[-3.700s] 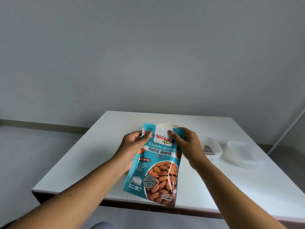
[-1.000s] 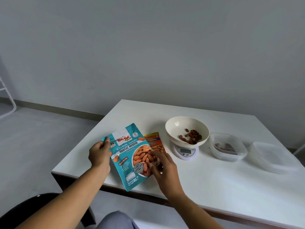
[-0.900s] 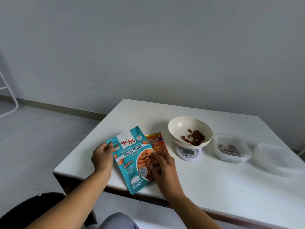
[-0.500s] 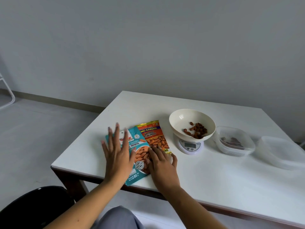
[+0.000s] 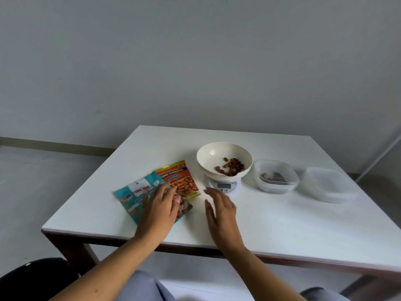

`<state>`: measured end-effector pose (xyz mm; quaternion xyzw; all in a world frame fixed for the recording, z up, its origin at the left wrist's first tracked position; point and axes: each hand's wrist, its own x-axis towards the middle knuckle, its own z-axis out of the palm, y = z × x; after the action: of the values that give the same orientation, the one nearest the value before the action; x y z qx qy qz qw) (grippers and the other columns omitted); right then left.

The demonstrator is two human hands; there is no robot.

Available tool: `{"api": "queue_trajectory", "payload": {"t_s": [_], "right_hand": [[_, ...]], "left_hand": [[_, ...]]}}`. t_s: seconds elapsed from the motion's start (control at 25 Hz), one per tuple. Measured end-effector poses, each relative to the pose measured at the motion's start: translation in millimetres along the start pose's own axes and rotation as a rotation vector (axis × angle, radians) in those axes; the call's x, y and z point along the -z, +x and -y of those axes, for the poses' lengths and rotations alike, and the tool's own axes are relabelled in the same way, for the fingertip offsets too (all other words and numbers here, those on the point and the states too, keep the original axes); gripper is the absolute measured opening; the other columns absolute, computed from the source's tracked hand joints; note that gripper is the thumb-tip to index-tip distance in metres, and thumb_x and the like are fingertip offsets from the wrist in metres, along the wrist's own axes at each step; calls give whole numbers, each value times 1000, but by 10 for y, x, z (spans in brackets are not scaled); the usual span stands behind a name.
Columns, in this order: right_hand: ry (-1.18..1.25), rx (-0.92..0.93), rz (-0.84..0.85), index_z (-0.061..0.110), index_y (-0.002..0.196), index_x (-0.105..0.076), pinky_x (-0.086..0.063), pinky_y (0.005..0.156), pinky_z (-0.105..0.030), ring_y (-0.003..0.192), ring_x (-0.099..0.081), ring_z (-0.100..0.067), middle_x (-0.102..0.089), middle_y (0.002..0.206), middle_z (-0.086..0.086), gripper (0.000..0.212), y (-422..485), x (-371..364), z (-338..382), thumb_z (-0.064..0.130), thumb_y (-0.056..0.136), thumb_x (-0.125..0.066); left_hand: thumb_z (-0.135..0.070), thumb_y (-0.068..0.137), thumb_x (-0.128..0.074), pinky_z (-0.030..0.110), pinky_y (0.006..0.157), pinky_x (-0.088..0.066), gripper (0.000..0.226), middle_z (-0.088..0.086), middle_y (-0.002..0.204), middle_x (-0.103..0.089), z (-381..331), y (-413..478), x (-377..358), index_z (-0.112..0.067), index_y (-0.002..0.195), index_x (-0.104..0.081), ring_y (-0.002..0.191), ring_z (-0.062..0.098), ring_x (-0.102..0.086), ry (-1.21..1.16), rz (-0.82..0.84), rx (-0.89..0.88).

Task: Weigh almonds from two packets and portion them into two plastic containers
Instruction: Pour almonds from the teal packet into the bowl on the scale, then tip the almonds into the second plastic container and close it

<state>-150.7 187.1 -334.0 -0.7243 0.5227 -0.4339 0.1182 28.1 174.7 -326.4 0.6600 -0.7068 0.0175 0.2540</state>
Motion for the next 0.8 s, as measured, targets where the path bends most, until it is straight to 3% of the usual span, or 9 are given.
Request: {"api": "queue_trajectory", "payload": {"t_s": [0.12, 0.28, 0.44, 0.52, 0.68, 0.8], "right_hand": [[-27, -41, -222, 17, 121, -53, -39, 98, -31, 116, -49, -18, -55, 123, -3, 27, -50, 514, -305, 17, 94, -46], [-194, -138, -324, 8, 121, -52, -40, 100, -35, 115, -48, -26, -54, 122, -11, 27, -24, 1227, -842, 9, 93, -49], [-362, -271, -226, 2, 130, -47, -37, 106, -40, 125, -42, -34, -47, 135, -18, 38, 9, 1695, -1244, 12, 94, -50], [-464, -320, -158, 0, 138, -41, -28, 114, -44, 137, -31, -37, -38, 147, -20, 46, 47, 1876, -1469, 20, 96, -48], [-596, -460, 40, 12, 150, -23, -2, 119, -45, 149, 3, -26, -9, 162, -7, 59, 158, 2107, -1800, 41, 99, -32], [-672, -516, 129, 21, 150, -23, 4, 118, -50, 149, 3, -23, -10, 162, -3, 58, 143, 2150, -1886, 48, 99, -25]], "left_hand": [[-28, 94, -48, 32, 95, -47, 28, 0, 121, -58, -561, -126, -82, -14, 115, -60, 110, 18, -55, -168, -34, -199], [-30, 96, -45, 25, 103, -39, 34, -1, 130, -53, -1286, -270, -470, -14, 125, -57, 123, 14, -49, -307, 100, -370], [-34, 98, -38, 30, 112, -32, 44, 3, 141, -49, -1759, -153, -798, -10, 131, -55, 134, 19, -42, -321, 198, -420], [-38, 96, -33, 35, 115, -28, 50, 5, 145, -47, -1915, -68, -943, -10, 133, -52, 137, 21, -40, -261, 245, -450], [-32, 99, -38, 36, 119, -16, 47, -1, 155, -34, -1987, 41, -1096, -13, 143, -41, 145, 14, -26, -193, 285, -473], [-30, 99, -40, 34, 119, -15, 46, -2, 155, -35, -1994, 74, -1081, -14, 142, -42, 146, 13, -25, -231, 289, -473]]}}
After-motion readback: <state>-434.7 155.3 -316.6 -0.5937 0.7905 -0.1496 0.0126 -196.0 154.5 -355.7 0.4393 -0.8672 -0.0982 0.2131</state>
